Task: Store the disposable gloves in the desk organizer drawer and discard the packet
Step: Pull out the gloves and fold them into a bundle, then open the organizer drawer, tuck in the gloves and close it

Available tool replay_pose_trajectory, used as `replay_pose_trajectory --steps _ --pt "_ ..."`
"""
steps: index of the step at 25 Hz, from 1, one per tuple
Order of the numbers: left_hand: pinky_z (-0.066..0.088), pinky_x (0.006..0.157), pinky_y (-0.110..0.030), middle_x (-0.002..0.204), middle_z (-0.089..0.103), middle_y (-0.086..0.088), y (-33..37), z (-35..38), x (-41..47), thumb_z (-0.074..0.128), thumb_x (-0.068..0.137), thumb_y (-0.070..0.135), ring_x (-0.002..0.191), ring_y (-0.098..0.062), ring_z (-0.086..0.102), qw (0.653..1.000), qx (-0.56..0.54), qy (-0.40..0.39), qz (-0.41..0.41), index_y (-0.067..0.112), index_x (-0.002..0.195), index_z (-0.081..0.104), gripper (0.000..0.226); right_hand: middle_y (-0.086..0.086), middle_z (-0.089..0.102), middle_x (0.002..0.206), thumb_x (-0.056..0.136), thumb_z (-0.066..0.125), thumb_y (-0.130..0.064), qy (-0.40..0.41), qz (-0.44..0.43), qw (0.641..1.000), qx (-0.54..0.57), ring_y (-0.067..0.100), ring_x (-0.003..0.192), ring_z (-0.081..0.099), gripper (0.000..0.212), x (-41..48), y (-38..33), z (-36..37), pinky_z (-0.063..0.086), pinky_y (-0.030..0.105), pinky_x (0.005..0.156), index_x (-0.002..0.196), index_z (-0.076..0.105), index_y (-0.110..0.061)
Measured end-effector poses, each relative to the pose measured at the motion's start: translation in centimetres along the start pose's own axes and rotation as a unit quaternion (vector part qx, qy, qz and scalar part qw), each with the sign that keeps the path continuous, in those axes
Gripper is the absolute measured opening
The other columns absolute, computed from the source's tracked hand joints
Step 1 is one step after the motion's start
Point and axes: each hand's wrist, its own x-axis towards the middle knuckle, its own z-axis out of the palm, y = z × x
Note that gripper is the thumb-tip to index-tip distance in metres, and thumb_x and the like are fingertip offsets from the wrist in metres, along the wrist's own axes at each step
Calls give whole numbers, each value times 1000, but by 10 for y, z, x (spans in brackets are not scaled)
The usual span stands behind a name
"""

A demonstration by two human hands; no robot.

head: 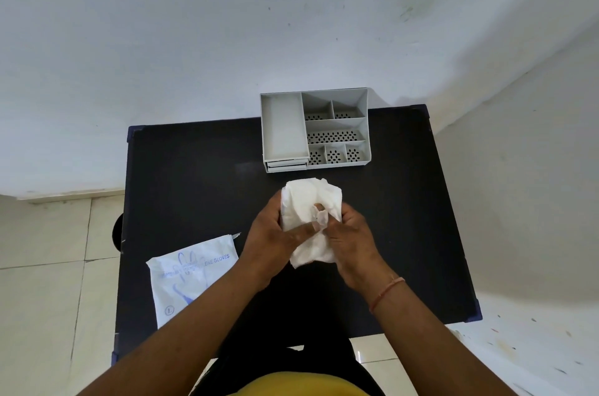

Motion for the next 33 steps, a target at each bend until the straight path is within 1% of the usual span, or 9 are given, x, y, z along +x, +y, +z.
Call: replay_pose_trajectory --steps 2,6,8,11,14,19,24,27,33 --pt "64 81 -31 120 78 10 6 -6 4 87 77 58 104 -8 76 998 63 -3 18 35 136 65 68 8 82 115 97 76 -24 -6 7 1000 11 32 109 78 21 2 0 -4 63 54 95 117 77 -20" --pt "53 49 -30 100 80 -8 18 -18 29 63 96 54 64 -17 72 996 -76 34 -39 21 120 76 43 13 79 123 89 77 -24 -39 10 996 76 31 110 75 37 6 -6 -21 64 52 92 124 73 -11" --pt "57 56 -35 111 81 -9 12 -23 62 60 103 46 70 -23 74 975 -134 77 -158 16 119 76 38 10 80 117 83 78 -24 -47 4 994 95 25 103 77 39 8 -7 -30 66 42 80 120 75 -11" --pt "61 74 -42 129 74 -13 -7 -21 112 62 103 15 101 -28 75 914 -261 107 -292 4 122 71 24 9 80 120 83 78 -25 -40 -8 994 98 23 103 78 39 11 -4 -40 65 38 78 120 75 -14" --pt "62 76 -44 118 70 -17 -15 -12 141 56 99 -2 101 -29 74 883 -345 153 -279 1 103 69 13 8 80 122 82 79 -29 -29 -13 996 89 25 106 77 46 11 1 -46 65 39 79 124 74 -13" --pt "61 73 -40 100 72 -10 -22 -9 147 61 95 6 82 -22 75 884 -363 157 -249 4 111 72 20 6 82 118 68 90 -53 -17 -29 998 61 25 107 79 66 7 11 -53 66 38 80 121 76 -16" --pt "62 72 -38 89 71 -5 -29 -7 140 72 96 17 75 -18 69 892 -333 173 -253 10 111 74 16 8 80 122 88 76 -30 -9 -9 998 64 27 109 77 37 10 19 -57 62 46 89 123 76 -17" --pt "62 67 -39 91 70 -6 -46 -7 120 71 96 15 71 -17 67 902 -293 170 -269 10 110 72 14 8 80 121 90 75 -27 -14 -4 997 70 27 109 77 35 8 19 -54 61 45 88 123 76 -16" --pt "62 72 -43 112 76 -10 -80 -7 77 77 93 11 77 -21 70 905 -292 150 -270 24 138 51 53 13 79 124 87 78 -27 -25 5 997 70 31 110 76 38 7 23 -47 61 49 93 123 76 -14"
